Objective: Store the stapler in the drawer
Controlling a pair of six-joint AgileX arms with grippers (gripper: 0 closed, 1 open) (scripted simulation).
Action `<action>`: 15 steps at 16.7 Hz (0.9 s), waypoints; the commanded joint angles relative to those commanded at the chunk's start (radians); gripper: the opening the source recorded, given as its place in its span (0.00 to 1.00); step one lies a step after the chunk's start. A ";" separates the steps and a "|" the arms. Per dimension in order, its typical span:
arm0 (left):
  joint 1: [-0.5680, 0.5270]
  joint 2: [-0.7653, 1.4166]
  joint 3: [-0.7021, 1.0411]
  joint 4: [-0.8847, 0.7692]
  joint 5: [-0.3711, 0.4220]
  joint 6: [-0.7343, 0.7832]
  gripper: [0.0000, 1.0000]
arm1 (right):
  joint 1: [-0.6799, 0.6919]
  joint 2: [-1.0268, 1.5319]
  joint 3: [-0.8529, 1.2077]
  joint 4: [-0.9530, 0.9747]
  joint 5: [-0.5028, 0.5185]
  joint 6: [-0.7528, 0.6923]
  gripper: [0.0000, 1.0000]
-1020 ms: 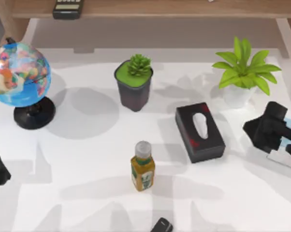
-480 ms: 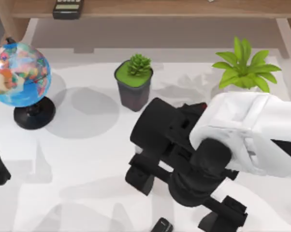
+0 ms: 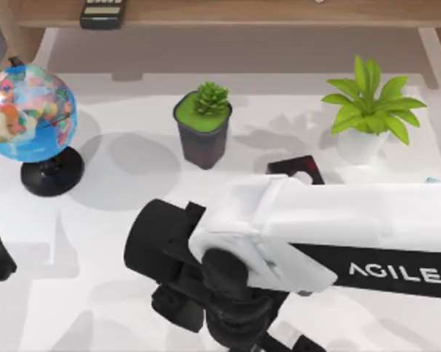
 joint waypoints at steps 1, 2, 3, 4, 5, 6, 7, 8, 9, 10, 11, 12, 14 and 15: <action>0.000 0.000 0.000 0.000 0.000 0.000 1.00 | 0.000 0.000 0.000 0.000 0.000 0.000 1.00; 0.000 0.000 0.000 0.000 0.000 0.000 1.00 | 0.000 0.000 0.000 0.000 0.000 0.000 1.00; 0.000 0.000 0.000 0.000 0.000 0.000 1.00 | -0.004 -0.003 -0.003 0.002 -0.001 -0.001 1.00; 0.000 0.000 0.000 0.000 0.000 0.000 1.00 | -0.002 -0.004 -0.006 0.004 -0.001 0.001 1.00; 0.000 0.000 0.000 0.000 0.000 0.000 1.00 | 0.007 -0.008 -0.015 0.010 0.000 0.010 1.00; 0.000 0.000 0.000 0.000 0.000 0.000 1.00 | 0.022 -0.009 -0.029 0.023 0.000 0.024 1.00; 0.000 0.000 0.000 0.000 0.000 0.000 1.00 | 0.036 -0.005 -0.043 0.041 0.000 0.039 1.00; 0.000 0.000 0.000 0.000 0.000 0.000 1.00 | 0.049 0.004 -0.054 0.064 0.000 0.052 1.00; 0.000 0.000 0.000 0.000 0.000 0.000 1.00 | 0.058 0.015 -0.064 0.087 0.000 0.061 1.00; 0.000 0.000 0.000 0.000 0.000 0.000 1.00 | 0.064 0.026 -0.077 0.107 0.000 0.064 1.00; 0.000 0.000 0.000 0.000 0.000 0.000 1.00 | 0.060 0.034 -0.092 0.127 0.000 0.058 1.00; 0.000 0.000 0.000 0.000 0.000 0.000 1.00 | 0.049 0.044 -0.104 0.148 0.000 0.045 1.00; 0.000 0.000 0.000 0.000 0.000 0.000 1.00 | 0.016 0.068 -0.110 0.175 0.001 0.016 1.00; 0.000 0.000 0.000 0.000 0.000 0.000 1.00 | 0.004 0.076 -0.106 0.181 0.001 0.005 1.00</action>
